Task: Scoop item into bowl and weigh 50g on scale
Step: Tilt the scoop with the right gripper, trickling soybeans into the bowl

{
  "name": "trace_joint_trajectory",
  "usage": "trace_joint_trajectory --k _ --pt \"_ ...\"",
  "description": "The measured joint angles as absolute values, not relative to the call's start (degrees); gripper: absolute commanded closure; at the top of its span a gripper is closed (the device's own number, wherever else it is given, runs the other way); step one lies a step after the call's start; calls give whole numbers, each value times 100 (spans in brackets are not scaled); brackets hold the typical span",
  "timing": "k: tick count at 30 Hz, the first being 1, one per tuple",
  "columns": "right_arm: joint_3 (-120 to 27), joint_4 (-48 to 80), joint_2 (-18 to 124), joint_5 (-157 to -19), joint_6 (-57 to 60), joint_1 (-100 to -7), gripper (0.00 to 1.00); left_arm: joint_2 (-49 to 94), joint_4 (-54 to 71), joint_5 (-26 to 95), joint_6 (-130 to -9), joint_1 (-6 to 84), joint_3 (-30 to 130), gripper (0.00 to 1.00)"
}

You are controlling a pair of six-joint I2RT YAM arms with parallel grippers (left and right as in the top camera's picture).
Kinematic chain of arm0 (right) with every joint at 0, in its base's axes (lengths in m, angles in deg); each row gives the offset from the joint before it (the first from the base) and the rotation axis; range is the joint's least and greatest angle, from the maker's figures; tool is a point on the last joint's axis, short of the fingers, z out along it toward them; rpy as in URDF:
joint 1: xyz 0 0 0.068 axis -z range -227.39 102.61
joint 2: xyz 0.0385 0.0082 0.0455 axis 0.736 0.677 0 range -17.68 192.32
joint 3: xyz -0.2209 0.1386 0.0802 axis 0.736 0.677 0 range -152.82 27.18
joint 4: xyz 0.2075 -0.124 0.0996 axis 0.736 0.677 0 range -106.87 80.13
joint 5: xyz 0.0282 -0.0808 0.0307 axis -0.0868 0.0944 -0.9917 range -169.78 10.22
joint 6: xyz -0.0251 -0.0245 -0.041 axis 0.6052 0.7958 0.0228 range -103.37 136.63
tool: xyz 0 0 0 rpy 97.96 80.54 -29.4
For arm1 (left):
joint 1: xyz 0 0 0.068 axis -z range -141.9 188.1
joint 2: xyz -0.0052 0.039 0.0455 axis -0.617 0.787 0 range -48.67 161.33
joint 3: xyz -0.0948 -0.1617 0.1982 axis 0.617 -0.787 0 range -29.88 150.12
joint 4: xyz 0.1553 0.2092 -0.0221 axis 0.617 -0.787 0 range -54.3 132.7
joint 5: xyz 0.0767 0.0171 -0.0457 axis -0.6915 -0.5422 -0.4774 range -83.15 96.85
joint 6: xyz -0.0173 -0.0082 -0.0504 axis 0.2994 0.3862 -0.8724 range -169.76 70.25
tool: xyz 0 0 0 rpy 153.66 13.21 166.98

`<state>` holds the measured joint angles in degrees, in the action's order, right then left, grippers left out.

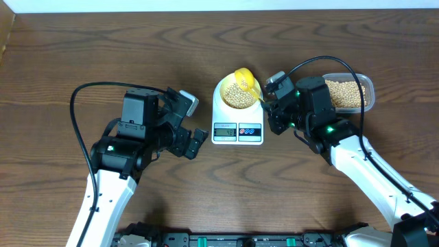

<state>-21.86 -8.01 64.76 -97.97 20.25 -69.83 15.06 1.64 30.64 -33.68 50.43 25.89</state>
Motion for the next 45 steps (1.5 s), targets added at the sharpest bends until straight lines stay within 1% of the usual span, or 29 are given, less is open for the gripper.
trace_joint_trajectory --k 5,14,22,39,45 --pt "-2186 -543 6476 -9791 2420 -7059 99 1506 164 3064 -3368 5041 2589 2" --pt "-2186 -916 6476 -9789 2228 -7081 99 1506 164 3064 -3368 5041 2589 2" --pt "-2186 -809 6476 -9531 2619 -7081 99 1506 164 3064 -3368 5043 2589 2" --pt "-2186 -790 6476 -9524 2613 -7086 99 1506 164 3064 -3368 5043 2589 2" --pt "-2186 -796 6476 -9358 2776 -7088 99 1506 164 3064 -3368 5043 2589 2"
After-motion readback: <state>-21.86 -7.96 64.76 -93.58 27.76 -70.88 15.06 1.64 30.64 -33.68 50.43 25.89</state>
